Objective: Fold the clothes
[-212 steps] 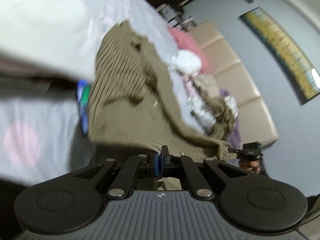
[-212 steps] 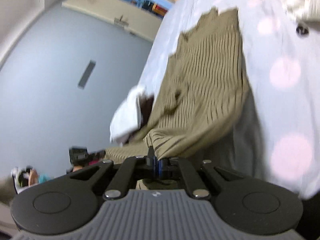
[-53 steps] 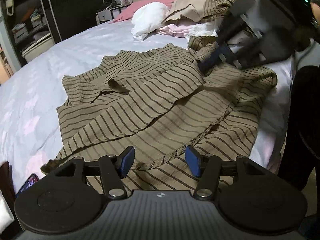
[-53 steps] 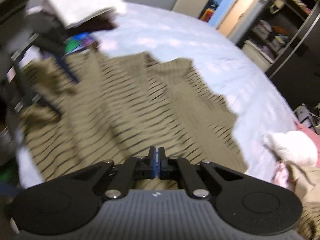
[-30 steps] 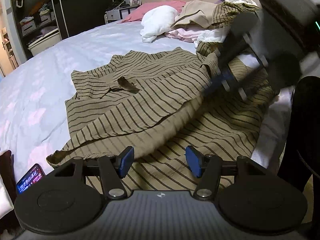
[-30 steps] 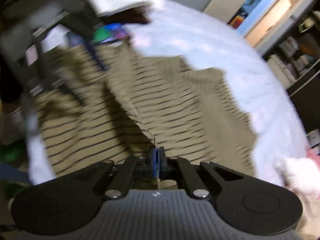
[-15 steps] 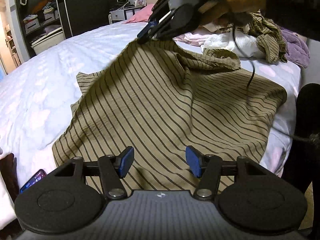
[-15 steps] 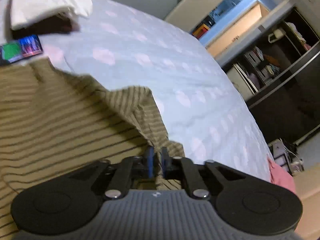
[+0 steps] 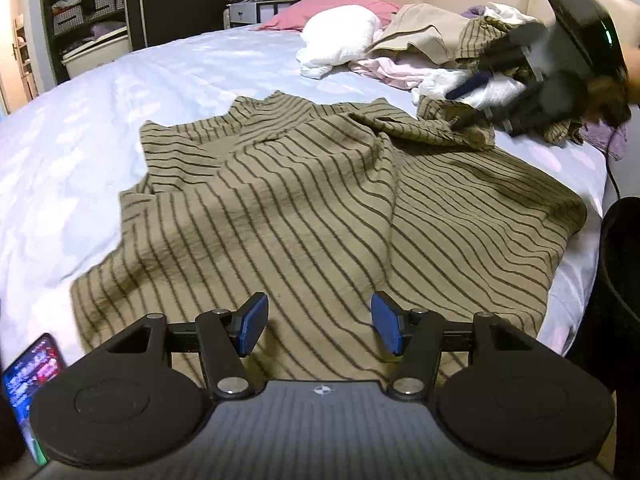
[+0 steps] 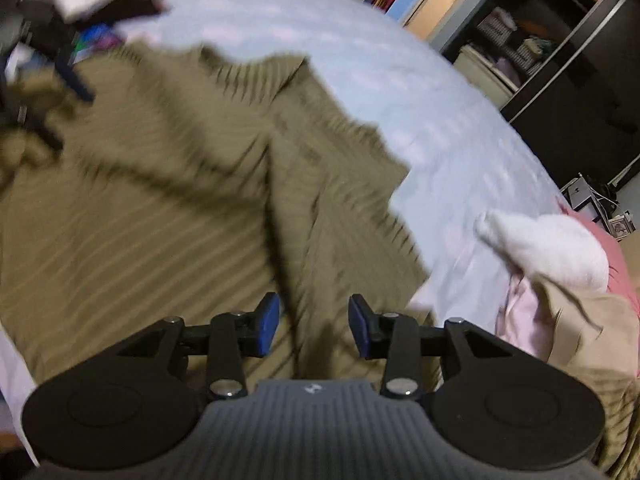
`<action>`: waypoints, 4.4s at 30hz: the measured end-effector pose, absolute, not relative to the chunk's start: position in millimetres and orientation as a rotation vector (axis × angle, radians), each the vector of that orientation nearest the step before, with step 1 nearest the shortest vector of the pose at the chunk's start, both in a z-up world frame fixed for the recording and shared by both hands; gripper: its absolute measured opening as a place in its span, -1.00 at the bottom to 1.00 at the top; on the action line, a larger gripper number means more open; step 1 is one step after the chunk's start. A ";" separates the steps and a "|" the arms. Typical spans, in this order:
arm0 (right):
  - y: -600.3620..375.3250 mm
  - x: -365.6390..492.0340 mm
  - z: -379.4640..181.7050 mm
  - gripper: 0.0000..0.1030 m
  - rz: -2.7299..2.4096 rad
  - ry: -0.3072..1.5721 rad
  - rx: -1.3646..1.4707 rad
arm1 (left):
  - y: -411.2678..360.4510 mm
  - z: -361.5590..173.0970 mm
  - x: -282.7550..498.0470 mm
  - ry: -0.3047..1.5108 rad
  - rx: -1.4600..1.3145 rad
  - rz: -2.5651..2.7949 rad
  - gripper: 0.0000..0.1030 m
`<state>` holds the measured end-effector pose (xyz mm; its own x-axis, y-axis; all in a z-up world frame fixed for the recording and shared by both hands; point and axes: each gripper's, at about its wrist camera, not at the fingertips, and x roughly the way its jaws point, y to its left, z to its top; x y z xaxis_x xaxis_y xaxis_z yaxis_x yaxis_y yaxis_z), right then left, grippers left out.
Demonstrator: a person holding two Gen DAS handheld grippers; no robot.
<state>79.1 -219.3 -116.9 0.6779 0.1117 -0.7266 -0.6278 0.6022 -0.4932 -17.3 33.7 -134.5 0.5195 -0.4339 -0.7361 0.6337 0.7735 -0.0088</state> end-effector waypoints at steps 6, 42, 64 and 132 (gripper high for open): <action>-241.0 78.2 -136.2 -0.95 0.432 0.758 -0.853 | 27.1 -135.3 -24.6 0.809 0.298 -0.651 0.07; -305.8 -66.1 -106.8 0.23 0.236 0.890 -0.044 | 128.5 -117.3 -86.5 0.921 0.167 -0.474 0.14; -315.2 -74.5 -108.5 -0.86 0.304 0.940 0.075 | 159.7 -124.0 -79.9 0.984 -0.131 -0.513 -0.94; -280.8 305.8 -123.2 -0.93 0.527 1.018 0.356 | 96.6 -132.7 270.3 1.049 -0.276 -0.615 -0.97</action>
